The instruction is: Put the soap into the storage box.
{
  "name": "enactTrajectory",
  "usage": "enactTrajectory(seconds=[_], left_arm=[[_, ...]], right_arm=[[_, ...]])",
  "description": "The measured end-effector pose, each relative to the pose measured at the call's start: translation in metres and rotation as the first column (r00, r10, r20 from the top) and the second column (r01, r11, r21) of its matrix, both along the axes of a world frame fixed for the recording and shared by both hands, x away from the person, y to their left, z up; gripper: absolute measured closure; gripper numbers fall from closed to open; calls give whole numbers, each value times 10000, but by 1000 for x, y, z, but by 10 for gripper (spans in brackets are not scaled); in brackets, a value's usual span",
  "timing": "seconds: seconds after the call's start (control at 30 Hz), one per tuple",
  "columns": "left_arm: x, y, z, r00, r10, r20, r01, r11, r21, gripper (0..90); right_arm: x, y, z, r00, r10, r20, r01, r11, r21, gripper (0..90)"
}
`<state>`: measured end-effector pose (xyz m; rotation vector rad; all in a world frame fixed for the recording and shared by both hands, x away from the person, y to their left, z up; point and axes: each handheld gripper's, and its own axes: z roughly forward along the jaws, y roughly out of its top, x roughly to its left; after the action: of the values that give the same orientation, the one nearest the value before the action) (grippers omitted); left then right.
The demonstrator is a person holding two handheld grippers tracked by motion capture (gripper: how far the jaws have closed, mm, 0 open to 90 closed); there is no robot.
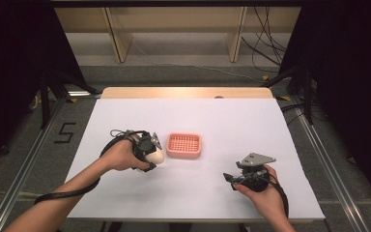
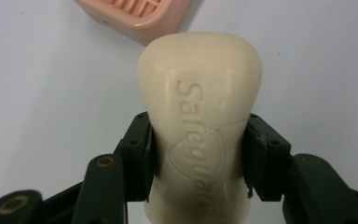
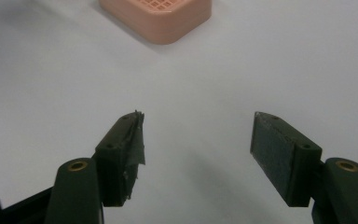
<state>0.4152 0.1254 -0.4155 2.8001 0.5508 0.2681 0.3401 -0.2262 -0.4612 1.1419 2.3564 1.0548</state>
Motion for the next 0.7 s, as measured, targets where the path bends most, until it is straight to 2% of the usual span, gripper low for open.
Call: enactTrajectory(seconds=[0.1,0.13,0.17,0.2,0.27,0.7], left_arm=[[0,-2,-1,9999,-137,-6,137,9999,26,499],[0,-3,-1,9999,-169,-19,169,9998,66,499],[0,-3,-1,9998,-195,-36,195,9998,63,499],[1,-4,-1,9997,-245,-36,245,9997,67,499],[1,-4,-2,9997,-228,-49,228,9997,93,499],[2,-9,0,9994,-358,9,358,9993,105,499]], right_arm=[[1,-2,0,9998,132,178,-128,9997,-195,355],[0,0,-1,9999,-81,103,81,10000,-58,355],[1,-1,-1,9999,19,146,-17,9999,-123,355],[0,-1,0,10000,-61,-2,61,10000,-74,355],[1,-2,-1,9999,16,156,-15,9999,-127,355],[0,-2,0,10000,-17,61,17,9999,-159,355]])
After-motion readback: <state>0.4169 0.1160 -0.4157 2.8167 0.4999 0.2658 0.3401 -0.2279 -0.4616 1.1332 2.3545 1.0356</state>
